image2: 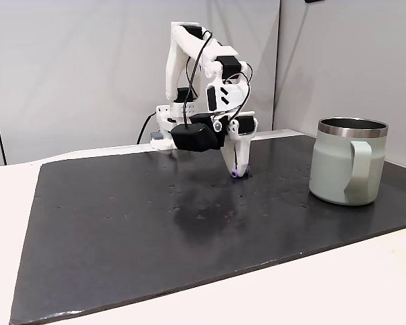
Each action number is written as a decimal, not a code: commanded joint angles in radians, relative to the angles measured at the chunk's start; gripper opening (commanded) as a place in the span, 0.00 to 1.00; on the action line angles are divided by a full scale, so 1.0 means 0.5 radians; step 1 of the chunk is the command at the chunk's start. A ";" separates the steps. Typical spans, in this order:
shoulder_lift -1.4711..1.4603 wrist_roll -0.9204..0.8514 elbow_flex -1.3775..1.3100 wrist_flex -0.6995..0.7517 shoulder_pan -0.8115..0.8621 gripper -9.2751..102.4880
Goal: Grasp a pengrip and put it in the cup.
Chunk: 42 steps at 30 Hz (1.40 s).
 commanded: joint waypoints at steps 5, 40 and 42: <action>-0.025 0.012 -0.064 0.055 -0.049 0.08; -1.022 0.092 -3.761 1.552 -0.190 0.08; -1.043 0.092 -3.767 1.476 -0.199 0.08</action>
